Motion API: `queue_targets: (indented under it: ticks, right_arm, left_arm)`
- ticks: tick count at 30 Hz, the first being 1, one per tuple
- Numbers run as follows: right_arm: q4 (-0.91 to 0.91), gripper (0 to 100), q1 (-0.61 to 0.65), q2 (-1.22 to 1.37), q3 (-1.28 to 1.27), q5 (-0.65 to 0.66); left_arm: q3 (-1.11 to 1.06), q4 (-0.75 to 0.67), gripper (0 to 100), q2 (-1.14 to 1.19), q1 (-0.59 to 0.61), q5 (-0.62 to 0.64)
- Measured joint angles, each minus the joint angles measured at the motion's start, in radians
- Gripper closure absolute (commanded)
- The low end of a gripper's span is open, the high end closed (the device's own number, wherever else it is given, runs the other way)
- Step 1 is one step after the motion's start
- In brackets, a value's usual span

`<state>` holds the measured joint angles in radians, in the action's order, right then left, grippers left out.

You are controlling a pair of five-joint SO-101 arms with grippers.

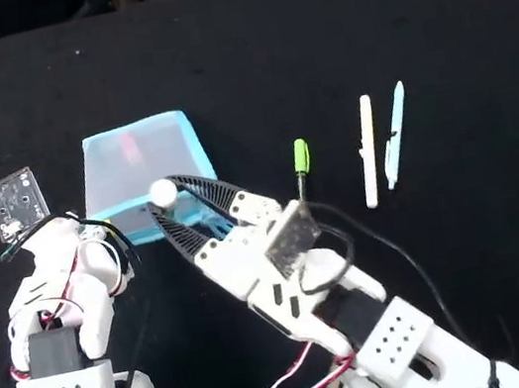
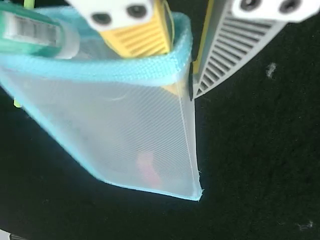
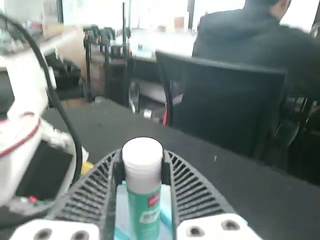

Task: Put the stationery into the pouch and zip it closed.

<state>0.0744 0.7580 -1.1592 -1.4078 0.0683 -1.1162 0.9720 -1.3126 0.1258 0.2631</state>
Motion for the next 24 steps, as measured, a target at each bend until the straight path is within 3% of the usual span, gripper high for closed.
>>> queue_targets:
  ticks: [11, 24]
  right_arm:
    - [0.006, 98.7, 0.002, 0.107, 0.071, 0.000]
    - [-0.018, 98.7, 0.002, -0.089, -0.066, 0.015]
  left_arm:
    - [0.000, 0.000, 97, 0.000, 0.000, 0.000]
    - [0.000, 0.000, 97, 0.000, -0.002, 0.000]
